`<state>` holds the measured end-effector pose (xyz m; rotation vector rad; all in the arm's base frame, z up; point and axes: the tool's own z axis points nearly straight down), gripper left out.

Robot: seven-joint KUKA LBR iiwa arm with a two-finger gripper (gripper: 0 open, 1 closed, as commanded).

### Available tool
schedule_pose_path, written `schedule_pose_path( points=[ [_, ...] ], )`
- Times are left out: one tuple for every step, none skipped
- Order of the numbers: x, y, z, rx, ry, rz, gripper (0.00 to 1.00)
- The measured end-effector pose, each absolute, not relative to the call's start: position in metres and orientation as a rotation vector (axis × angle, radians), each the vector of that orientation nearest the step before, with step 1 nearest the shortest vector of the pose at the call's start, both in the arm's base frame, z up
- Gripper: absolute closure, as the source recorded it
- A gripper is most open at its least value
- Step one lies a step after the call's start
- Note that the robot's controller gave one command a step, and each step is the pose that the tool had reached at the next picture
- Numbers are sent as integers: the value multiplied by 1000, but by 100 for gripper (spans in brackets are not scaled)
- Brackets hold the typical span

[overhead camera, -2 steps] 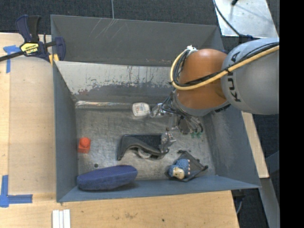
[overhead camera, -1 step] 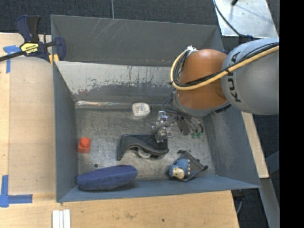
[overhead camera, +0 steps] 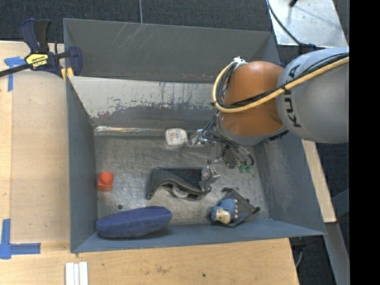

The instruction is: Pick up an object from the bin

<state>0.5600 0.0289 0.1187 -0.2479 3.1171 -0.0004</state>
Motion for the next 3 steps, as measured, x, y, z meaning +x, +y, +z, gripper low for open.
schedule_pose_path(
  points=[
    [559, 28, 118, -248, 3124, -2, 100],
    [561, 33, 185, -199, 3124, 1, 100],
    [559, 32, 181, -199, 3132, 1, 0]
  ],
)
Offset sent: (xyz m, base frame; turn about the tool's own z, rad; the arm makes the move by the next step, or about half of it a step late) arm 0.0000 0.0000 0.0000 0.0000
